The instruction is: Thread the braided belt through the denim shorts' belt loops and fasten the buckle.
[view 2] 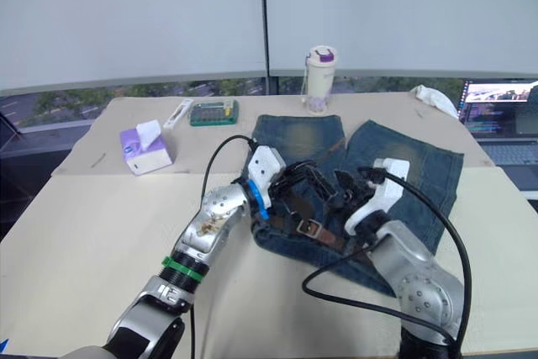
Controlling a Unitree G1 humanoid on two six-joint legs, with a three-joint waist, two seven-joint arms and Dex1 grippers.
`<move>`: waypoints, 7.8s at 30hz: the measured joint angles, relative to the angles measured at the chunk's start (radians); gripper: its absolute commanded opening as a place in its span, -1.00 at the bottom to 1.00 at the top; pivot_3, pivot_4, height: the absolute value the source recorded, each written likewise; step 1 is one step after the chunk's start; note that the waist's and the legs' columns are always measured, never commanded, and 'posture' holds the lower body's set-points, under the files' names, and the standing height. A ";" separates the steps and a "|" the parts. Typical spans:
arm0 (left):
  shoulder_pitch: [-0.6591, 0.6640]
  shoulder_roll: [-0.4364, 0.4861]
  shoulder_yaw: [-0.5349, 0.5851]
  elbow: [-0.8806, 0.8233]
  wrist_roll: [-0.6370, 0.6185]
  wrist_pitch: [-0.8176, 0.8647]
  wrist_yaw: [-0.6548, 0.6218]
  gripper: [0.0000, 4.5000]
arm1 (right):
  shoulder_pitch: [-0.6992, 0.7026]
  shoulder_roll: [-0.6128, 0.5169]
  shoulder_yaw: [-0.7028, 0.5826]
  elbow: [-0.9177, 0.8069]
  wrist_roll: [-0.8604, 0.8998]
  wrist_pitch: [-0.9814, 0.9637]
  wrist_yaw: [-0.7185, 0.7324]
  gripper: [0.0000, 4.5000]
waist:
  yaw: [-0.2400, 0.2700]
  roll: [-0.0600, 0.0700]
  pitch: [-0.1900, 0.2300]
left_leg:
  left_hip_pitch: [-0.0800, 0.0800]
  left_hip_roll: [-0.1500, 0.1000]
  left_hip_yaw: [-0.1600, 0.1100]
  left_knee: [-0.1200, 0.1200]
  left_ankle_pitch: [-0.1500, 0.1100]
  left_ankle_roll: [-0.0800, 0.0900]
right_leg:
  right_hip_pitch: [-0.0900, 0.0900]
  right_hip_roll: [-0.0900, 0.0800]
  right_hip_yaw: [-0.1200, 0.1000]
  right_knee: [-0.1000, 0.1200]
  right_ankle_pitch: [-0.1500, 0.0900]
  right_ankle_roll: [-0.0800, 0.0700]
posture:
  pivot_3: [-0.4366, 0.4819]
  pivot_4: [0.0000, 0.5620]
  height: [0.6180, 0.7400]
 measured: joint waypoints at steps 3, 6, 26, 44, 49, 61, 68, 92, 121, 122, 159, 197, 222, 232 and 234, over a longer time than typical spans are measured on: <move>0.008 -0.005 -0.019 0.003 0.023 -0.053 0.001 -1.00 | -0.042 0.045 -0.013 0.025 0.038 0.000 -0.106 0.98 | 0.000 0.001 -0.001 | 0.000 0.000 0.000 0.000 0.000 0.001 | 0.000 0.000 0.000 0.000 0.000 0.000 | -0.05 -0.47 1.00; 0.030 -0.002 -0.025 0.004 0.024 -0.066 -0.007 -1.00 | -0.057 0.061 -0.028 0.045 0.066 -0.005 -0.164 0.74 | -0.005 0.002 -0.001 | 0.001 0.000 0.000 -0.001 0.000 0.001 | 0.000 0.001 0.000 0.001 0.000 0.000 | -0.05 -0.47 1.00; 0.055 0.002 0.050 -0.015 -0.128 -0.041 -0.108 0.61 | 0.009 -0.093 -0.013 0.072 0.072 -0.016 -0.205 -1.00 | -0.008 0.002 -0.001 | 0.001 0.000 0.001 -0.001 0.001 0.002 | 0.000 0.001 -0.002 0.001 0.000 0.000 | -0.05 -0.47 1.00; 0.043 0.071 0.078 0.022 -0.180 0.044 -0.224 0.99 | 0.217 -0.486 0.200 -0.019 -0.263 0.061 0.017 -1.00 | -0.005 -0.006 0.004 | 0.001 -0.001 0.002 0.000 0.002 0.002 | 0.002 0.001 -0.002 0.000 0.000 0.001 | -0.05 -0.47 1.00; 0.064 0.063 0.013 0.080 -0.105 -0.038 -0.259 0.62 | 0.237 -0.527 0.193 -0.027 -0.339 0.046 0.068 -1.00 | -0.002 -0.007 0.005 | 0.001 -0.001 0.002 0.000 0.002 0.002 | 0.002 0.001 -0.002 0.000 0.000 0.000 | -0.05 -0.47 1.00; 0.072 0.005 0.011 0.199 -0.108 -0.071 -0.313 -0.98 | 0.262 -0.522 0.131 -0.050 -0.376 0.047 0.119 -1.00 | -0.003 -0.008 0.005 | 0.001 0.000 0.002 0.001 0.001 0.002 | 0.002 0.001 -0.002 0.001 0.000 0.000 | -0.05 -0.47 1.00; 0.072 0.003 -0.003 0.201 -0.108 -0.093 -0.381 -0.99 | 0.266 -0.518 0.100 -0.050 -0.379 0.057 0.137 -1.00 | -0.003 -0.008 0.005 | 0.001 -0.001 0.002 0.001 0.001 0.002 | 0.002 0.001 -0.002 0.001 0.000 0.000 | -0.05 -0.47 1.00; -0.014 0.027 -0.083 0.407 0.106 -0.219 -0.295 -0.99 | 0.217 -0.549 0.002 -0.095 -0.375 0.177 0.188 -1.00 | -0.003 -0.008 0.004 | 0.002 0.000 0.002 0.003 0.001 0.002 | 0.004 0.001 -0.002 0.002 0.000 0.000 | -0.05 -0.47 1.00; 0.041 0.073 0.161 0.209 -0.188 0.354 -0.290 -0.99 | 0.049 -0.486 -0.142 -0.062 -0.308 0.264 0.208 -1.00 | -0.010 -0.006 -0.003 | 0.001 0.000 0.002 0.003 0.001 0.002 | 0.002 0.001 -0.002 0.003 0.000 0.000 | -0.05 -0.47 1.00; 0.047 0.072 0.162 0.194 -0.191 0.364 -0.288 -0.99 | 0.039 -0.483 -0.143 -0.058 -0.309 0.263 0.201 -1.00 | -0.008 -0.005 -0.003 | 0.001 0.000 0.002 0.003 0.001 0.002 | 0.002 0.001 -0.002 0.003 0.000 0.000 | -0.05 -0.47 1.00; 0.025 0.035 0.075 0.200 -0.140 0.428 -0.265 -0.99 | 0.020 -0.447 -0.102 -0.030 -0.354 0.221 0.184 -1.00 | -0.003 -0.003 -0.004 | 0.001 -0.001 0.002 0.003 0.001 0.002 | 0.002 0.001 -0.001 0.003 0.000 0.000 | -0.05 -0.47 1.00; -0.018 0.148 0.192 0.096 -0.336 0.430 -0.459 0.99 | 0.166 -0.588 -0.062 -0.026 -0.445 0.159 0.255 -1.00 | 0.002 -0.002 -0.004 | 0.000 -0.002 0.004 0.005 0.001 0.003 | 0.002 0.000 -0.002 0.001 0.000 0.000 | -0.05 -0.47 1.00; 0.129 0.277 -0.006 -0.026 -0.211 0.544 -0.647 0.99 | 0.206 -0.654 0.063 0.109 -0.767 -0.212 0.332 -1.00 | -0.005 -0.002 -0.003 | 0.001 0.000 0.004 0.005 0.000 0.004 | 0.002 0.001 -0.001 0.002 0.000 0.000 | -0.05 -0.47 1.00; 0.199 0.227 0.058 -0.129 -0.305 0.557 -0.615 0.99 | 0.218 -0.593 0.061 0.097 -0.754 -0.218 0.368 -1.00 | 0.000 -0.002 -0.003 | 0.000 0.000 0.003 0.006 0.000 0.004 | 0.002 0.000 -0.001 0.002 0.000 0.000 | -0.05 -0.47 1.00; 0.170 0.199 0.105 -0.128 -0.321 0.523 -0.574 0.99 | 0.229 -0.580 0.065 0.087 -0.750 -0.209 0.377 -1.00 | 0.000 -0.002 -0.003 | 0.000 0.000 0.003 0.006 0.000 0.004 | 0.002 0.000 0.000 0.002 0.000 0.000 | -0.05 -0.47 1.00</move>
